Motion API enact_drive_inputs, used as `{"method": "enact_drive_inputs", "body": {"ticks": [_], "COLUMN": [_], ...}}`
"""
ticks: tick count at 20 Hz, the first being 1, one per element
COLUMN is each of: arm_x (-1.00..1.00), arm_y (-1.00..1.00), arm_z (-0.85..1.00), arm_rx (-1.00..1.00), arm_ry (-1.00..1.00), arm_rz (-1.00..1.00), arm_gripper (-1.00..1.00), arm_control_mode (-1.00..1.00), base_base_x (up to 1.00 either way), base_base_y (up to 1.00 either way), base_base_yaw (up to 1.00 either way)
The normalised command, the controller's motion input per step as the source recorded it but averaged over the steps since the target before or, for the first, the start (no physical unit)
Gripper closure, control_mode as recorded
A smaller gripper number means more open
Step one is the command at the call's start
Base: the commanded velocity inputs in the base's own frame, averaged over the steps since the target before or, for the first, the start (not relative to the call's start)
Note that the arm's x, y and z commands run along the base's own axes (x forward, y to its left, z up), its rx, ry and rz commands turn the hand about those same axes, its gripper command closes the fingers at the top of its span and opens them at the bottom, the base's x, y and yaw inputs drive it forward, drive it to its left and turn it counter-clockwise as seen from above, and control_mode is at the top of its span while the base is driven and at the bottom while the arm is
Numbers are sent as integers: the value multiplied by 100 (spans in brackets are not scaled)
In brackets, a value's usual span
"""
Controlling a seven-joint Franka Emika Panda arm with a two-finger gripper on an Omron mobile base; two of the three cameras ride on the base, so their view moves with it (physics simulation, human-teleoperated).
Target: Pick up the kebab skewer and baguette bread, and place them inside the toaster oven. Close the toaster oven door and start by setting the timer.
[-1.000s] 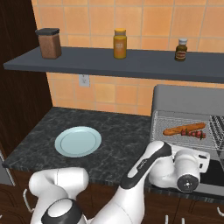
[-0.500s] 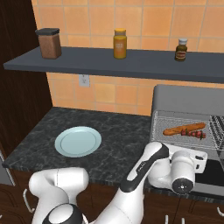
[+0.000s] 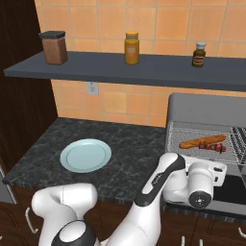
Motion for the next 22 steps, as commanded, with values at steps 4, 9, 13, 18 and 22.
{"method": "enact_drive_inputs", "body": {"ticks": [4,9,13,18,22], "arm_x": [5,0,-3,-21,-4], "arm_y": [0,0,0,-5,0], "arm_z": [-5,-8,-1,0,-8], "arm_rx": [0,0,0,0,0], "arm_ry": [0,0,0,-6,-8], "arm_rz": [0,0,0,0,0], "arm_gripper": [-100,-100,-100,-100,-100], "arm_control_mode": [-100,-100,-100,-100,-100], "base_base_x": [0,0,0,0,0], "base_base_y": [0,0,0,0,0], "base_base_yaw": [0,0,0,0,0]}}
